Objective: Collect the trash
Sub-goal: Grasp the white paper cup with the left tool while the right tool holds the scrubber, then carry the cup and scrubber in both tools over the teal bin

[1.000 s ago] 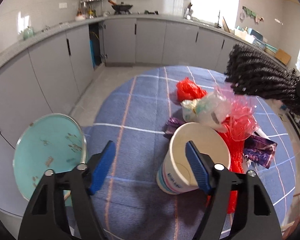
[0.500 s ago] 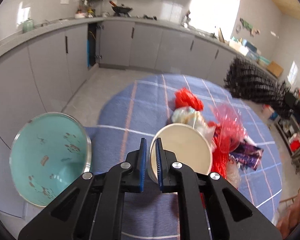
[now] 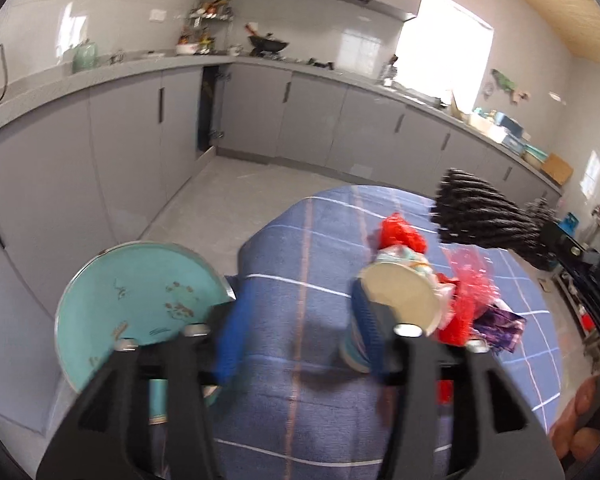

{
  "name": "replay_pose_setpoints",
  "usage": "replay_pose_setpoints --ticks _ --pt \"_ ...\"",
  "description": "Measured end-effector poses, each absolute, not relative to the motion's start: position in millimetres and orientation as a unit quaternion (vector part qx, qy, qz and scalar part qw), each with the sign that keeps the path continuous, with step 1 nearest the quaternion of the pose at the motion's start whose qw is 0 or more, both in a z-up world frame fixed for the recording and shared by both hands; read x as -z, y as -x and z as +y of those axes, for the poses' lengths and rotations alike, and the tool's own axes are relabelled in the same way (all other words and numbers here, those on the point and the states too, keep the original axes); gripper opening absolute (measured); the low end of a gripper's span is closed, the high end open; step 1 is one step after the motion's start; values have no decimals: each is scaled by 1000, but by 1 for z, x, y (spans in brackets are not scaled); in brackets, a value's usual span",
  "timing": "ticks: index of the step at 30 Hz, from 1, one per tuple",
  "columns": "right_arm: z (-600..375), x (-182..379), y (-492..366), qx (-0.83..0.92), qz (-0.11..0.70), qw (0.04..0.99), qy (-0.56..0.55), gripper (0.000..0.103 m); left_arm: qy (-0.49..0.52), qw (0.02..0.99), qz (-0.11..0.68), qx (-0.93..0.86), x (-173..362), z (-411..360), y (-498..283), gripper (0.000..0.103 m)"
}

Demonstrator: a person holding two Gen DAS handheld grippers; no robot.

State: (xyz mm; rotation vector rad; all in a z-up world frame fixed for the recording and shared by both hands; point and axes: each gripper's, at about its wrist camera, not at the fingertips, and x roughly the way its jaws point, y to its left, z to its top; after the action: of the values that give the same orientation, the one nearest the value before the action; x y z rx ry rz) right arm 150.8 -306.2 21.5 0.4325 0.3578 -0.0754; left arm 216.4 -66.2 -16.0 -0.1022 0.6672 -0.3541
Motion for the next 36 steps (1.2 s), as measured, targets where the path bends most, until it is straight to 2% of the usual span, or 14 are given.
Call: replay_pose_setpoints --ticks 1,4,11,12,13,15,19,26,36 --pt "-308 -22 -150 41 176 960 -213 13 49 926 324 188 16 -72 -214 74" --pt "-317 -22 -147 55 175 960 -214 13 40 921 324 212 19 -93 -207 83" --pt "-328 -15 -147 64 186 955 -223 13 -15 918 337 207 50 -145 -224 85" --pt "-328 -14 -147 64 187 954 -224 13 -14 919 335 205 51 -147 -227 84" --pt "-328 -14 -147 63 188 954 -225 13 -15 921 332 203 52 -148 -229 78" --pt "-328 -12 -148 61 191 953 -226 13 -20 921 329 206 54 -148 -232 58" --pt "-328 -10 -151 61 193 953 -227 13 -16 921 325 213 54 -143 -234 50" --pt "-321 -14 -155 57 189 954 -225 13 0 936 293 196 29 -111 -221 48" --pt "-260 -8 -176 -6 216 956 -196 13 39 960 263 90 0 -14 -215 50"
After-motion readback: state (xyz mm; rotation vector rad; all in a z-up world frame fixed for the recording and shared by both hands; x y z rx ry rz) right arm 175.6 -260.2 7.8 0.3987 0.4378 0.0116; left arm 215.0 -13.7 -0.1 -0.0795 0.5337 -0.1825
